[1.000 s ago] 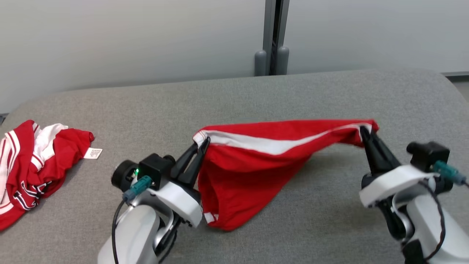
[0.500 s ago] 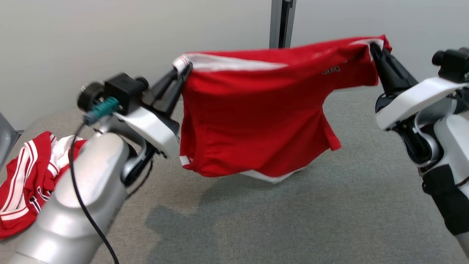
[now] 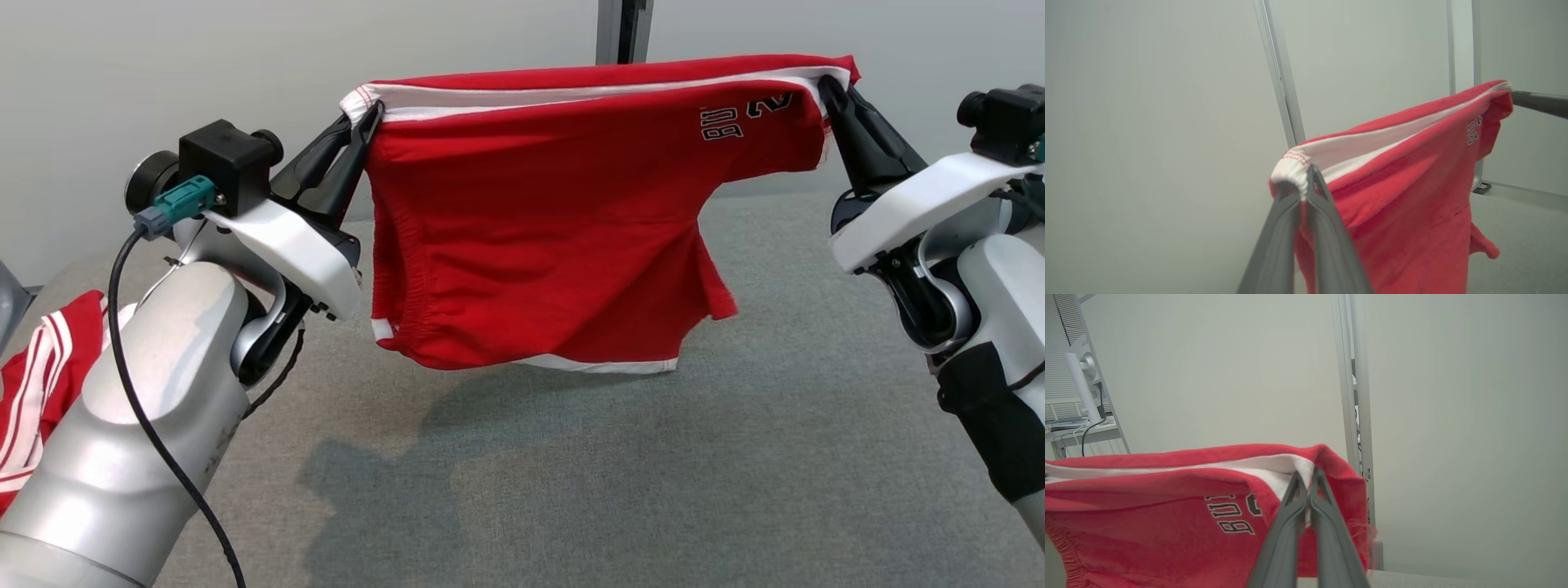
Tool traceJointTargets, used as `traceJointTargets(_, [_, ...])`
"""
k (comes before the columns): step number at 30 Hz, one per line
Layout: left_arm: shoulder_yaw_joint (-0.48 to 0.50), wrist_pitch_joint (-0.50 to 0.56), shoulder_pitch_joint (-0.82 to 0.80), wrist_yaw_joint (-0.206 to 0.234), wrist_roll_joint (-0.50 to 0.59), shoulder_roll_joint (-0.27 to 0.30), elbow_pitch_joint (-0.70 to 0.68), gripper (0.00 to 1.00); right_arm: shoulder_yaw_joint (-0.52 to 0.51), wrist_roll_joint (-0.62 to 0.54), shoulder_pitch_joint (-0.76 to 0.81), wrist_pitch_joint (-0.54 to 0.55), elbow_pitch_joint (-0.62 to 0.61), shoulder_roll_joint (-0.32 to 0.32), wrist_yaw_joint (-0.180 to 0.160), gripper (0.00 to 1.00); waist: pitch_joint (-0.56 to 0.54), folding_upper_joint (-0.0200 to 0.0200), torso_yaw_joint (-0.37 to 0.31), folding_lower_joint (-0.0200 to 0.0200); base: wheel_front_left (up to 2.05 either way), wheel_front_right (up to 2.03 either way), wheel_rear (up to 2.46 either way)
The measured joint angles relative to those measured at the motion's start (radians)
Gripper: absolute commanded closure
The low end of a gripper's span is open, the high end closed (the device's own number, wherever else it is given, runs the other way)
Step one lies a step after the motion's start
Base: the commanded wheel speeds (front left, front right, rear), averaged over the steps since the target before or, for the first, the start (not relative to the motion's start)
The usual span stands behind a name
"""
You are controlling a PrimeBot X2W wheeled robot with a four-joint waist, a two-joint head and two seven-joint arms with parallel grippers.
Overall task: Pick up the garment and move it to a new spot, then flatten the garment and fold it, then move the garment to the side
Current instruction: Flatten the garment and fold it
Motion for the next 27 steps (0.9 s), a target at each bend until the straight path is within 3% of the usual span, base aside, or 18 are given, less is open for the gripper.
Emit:
traceJointTargets(6, [-0.045, 0.022, -0.110, 0.000, -0.024, 0.035, 0.011, 1.00, 0.037, -0.030, -0.120, -0.001, 0.036, -0.007, 0.000, 1.00, 0.074, 0.0001, -0.013, 0.0000, 0.00, 0.00, 0.00])
traceJointTargets(8, [-0.065, 0.022, -0.194, 0.000, -0.012, 0.061, 0.011, 1.00, 0.045, -0.072, -0.203, -0.001, 0.056, -0.011, 0.000, 1.00, 0.120, 0.0000, -0.015, 0.0000, 0.00, 0.00, 0.00])
traceJointTargets(13, [-0.065, -0.031, -0.479, 0.000, 0.040, 0.096, 0.078, 1.00, 0.013, -0.148, -0.493, -0.056, 0.142, 0.049, 0.000, 1.00, 0.292, 0.0000, -0.023, 0.0000, 0.00, 0.00, 0.00])
traceJointTargets(18, [-0.007, -0.048, -0.678, 0.012, 0.119, 0.073, 0.122, 1.00, -0.080, -0.250, -0.697, -0.095, 0.233, 0.104, 0.000, 1.00, 0.440, 0.0000, -0.030, 0.0000, 0.00, 0.00, 0.00])
traceJointTargets(21, [0.060, -0.050, -0.746, 0.026, 0.176, 0.057, 0.071, 1.00, -0.180, -0.338, -0.763, -0.096, 0.207, 0.134, 0.000, 1.00, 0.519, 0.0000, -0.033, 0.0000, 0.00, 0.00, 0.00])
traceJointTargets(27, [0.121, -0.051, -0.714, 0.016, 0.286, 0.024, 0.020, 1.00, -0.328, -0.495, -0.724, -0.098, 0.182, 0.218, 0.000, 1.00, 0.640, 0.0000, -0.039, 0.0000, 0.00, 0.00, 0.00])
